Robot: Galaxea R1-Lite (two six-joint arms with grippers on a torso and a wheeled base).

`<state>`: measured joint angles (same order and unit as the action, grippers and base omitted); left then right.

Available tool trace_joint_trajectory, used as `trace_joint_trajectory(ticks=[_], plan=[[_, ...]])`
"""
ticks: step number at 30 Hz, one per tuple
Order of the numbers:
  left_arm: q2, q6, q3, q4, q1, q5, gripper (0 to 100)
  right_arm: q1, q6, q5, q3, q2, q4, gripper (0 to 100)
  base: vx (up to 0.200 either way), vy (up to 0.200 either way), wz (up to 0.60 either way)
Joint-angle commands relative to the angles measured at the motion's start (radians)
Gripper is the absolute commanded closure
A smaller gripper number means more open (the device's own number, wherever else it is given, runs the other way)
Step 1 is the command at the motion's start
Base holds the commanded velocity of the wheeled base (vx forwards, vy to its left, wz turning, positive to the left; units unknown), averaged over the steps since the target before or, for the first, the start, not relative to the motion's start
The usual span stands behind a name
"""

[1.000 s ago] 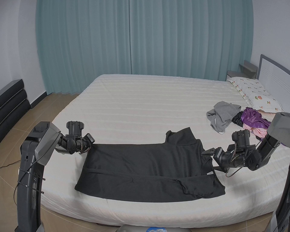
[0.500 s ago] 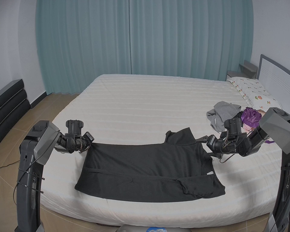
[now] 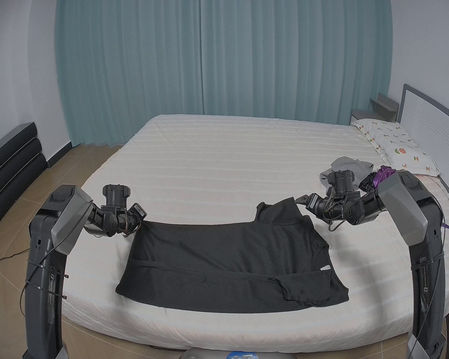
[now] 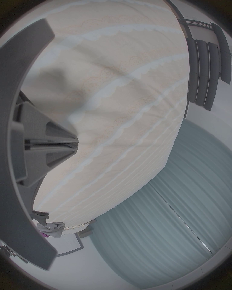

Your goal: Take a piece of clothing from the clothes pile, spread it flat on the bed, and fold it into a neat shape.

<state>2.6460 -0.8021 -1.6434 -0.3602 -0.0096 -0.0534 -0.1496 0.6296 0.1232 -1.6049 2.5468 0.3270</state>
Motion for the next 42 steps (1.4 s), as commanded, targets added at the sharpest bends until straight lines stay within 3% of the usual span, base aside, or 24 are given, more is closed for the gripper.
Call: trace_joint_trajectory(ticks=[1, 19, 20, 34, 42], plan=[[-0.011, -0.003, 0.008, -0.002, -0.001, 0.0, 100, -0.005, -0.039, -0.042, -0.162, 0.161, -0.037, 0, 0.0, 0.0, 0.0], [-0.011, -0.003, 0.014, -0.003, -0.003, 0.0, 100, 0.008, -0.048, -0.045, -0.386, 0.285, -0.114, 0, 0.0, 0.0, 0.0], [-0.011, -0.003, 0.014, -0.003, -0.004, 0.0, 100, 0.008, -0.048, -0.048, -0.386, 0.285, -0.112, 100, 0.0, 0.0, 0.0], [-0.024, -0.002, 0.014, -0.003, -0.004, 0.0, 100, 0.025, -0.042, -0.06, -0.389, 0.253, -0.155, 100, 0.0, 0.0, 0.0], [-0.052, -0.002, 0.022, 0.001, -0.004, 0.0, 100, 0.044, -0.031, -0.056, -0.259, 0.153, -0.143, 100, 0.0, 0.0, 0.0]])
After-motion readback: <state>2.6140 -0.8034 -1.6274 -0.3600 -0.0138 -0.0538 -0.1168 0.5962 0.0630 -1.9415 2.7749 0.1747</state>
